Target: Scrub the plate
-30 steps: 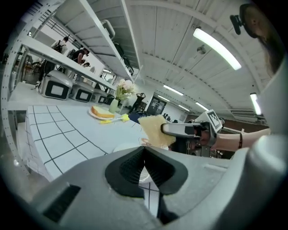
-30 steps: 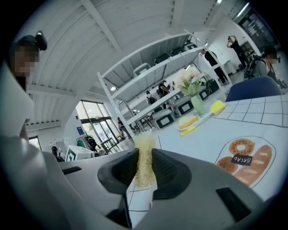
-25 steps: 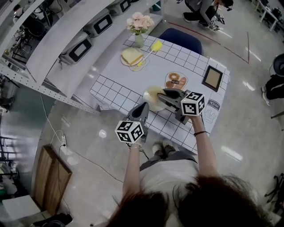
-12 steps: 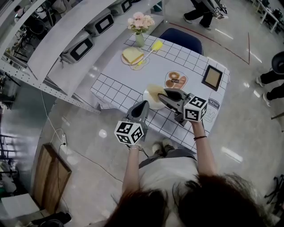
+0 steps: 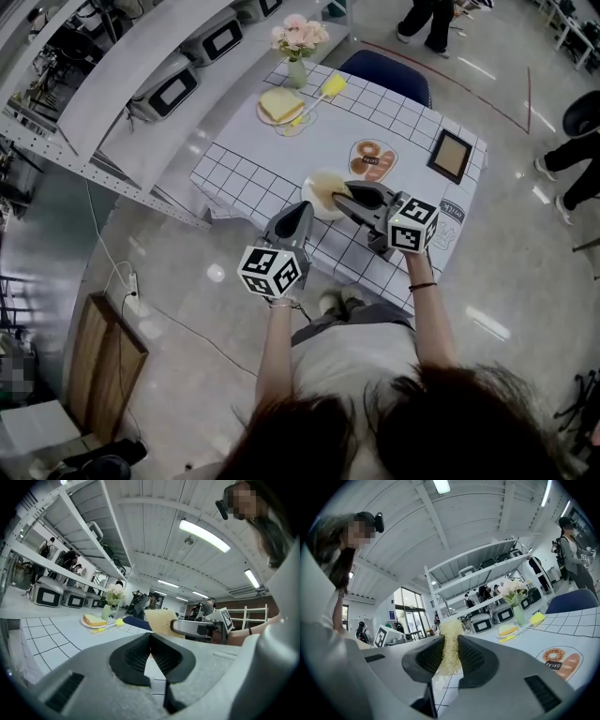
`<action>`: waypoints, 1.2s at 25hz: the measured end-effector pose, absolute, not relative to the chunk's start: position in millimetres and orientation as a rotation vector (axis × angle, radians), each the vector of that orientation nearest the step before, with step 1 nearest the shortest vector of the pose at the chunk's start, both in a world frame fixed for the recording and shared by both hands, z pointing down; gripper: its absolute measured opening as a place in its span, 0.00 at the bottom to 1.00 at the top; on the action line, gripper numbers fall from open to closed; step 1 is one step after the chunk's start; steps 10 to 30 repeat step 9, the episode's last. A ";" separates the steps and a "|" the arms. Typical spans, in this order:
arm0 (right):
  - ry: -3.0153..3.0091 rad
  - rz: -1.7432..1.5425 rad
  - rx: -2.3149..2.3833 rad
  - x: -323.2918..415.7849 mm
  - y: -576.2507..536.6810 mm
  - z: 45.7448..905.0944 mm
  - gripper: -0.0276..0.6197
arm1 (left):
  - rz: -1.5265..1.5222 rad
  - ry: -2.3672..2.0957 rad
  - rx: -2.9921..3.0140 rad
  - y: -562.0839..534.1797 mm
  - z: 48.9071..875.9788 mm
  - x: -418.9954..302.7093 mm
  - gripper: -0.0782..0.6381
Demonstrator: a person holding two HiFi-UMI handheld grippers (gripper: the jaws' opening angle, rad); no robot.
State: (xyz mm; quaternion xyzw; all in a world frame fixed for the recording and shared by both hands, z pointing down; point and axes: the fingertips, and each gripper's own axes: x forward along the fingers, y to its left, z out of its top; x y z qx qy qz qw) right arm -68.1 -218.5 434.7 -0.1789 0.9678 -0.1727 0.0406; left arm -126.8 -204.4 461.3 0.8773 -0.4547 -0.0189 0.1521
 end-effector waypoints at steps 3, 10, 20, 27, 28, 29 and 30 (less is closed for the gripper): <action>2.967 -0.529 -0.545 -67.5 -216.0 436.2 0.17 | -0.049 -1.305 2.514 -202.5 462.3 -126.9 0.12; 2.962 -0.529 -0.542 -64.5 -214.3 435.2 0.17 | -0.051 -1.304 2.513 -200.3 462.4 -125.6 0.12; 2.962 -0.529 -0.542 -64.5 -214.3 435.2 0.17 | -0.051 -1.304 2.513 -200.3 462.4 -125.6 0.12; 2.962 -0.529 -0.542 -64.5 -214.3 435.2 0.17 | -0.051 -1.304 2.513 -200.3 462.4 -125.6 0.12; 2.962 -0.529 -0.542 -64.5 -214.3 435.2 0.17 | -0.051 -1.304 2.513 -200.3 462.4 -125.6 0.12; 2.962 -0.529 -0.542 -64.5 -214.3 435.2 0.17 | -0.051 -1.304 2.513 -200.3 462.4 -125.6 0.12; 2.962 -0.529 -0.542 -64.5 -214.3 435.2 0.17 | -0.051 -1.304 2.513 -200.3 462.4 -125.6 0.12</action>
